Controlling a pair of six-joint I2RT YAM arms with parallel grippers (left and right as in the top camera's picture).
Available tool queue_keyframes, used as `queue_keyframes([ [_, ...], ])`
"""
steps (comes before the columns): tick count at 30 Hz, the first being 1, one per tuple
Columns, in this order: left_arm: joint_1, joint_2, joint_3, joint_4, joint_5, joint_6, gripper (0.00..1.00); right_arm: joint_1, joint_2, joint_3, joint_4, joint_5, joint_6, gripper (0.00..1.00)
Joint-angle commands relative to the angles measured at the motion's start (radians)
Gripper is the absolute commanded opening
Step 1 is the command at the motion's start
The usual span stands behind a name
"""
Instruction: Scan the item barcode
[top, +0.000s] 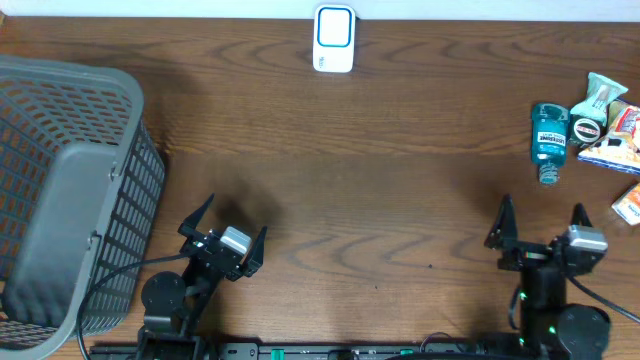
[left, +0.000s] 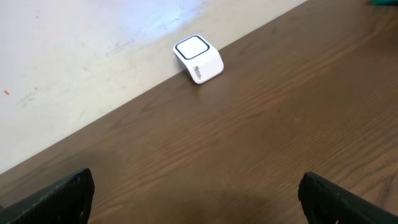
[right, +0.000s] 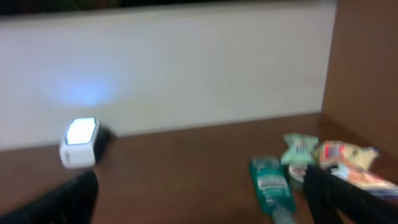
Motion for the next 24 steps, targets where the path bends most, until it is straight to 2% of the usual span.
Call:
queue_keyframes([
  [1, -0.004, -0.001, -0.026, -0.020, 0.020, 0.006, 0.98, -0.002, -0.041, -0.122, 0.104, -0.015, 0.054, 0.99],
  [6, -0.004, -0.001, -0.026, -0.020, 0.020, 0.006, 0.98, -0.028, -0.058, -0.269, 0.242, -0.015, 0.118, 0.99],
  [11, -0.004, -0.001, -0.026, -0.020, 0.020, 0.006, 0.98, -0.031, -0.058, -0.335, 0.246, -0.014, 0.121, 0.99],
  [15, -0.004, -0.001, -0.026, -0.020, 0.020, 0.006, 0.98, -0.029, -0.058, -0.334, 0.179, -0.007, 0.120, 0.99],
  [24, -0.004, -0.001, -0.026, -0.020, 0.020, 0.006, 0.98, -0.028, -0.057, -0.334, 0.180, -0.008, 0.121, 0.99],
])
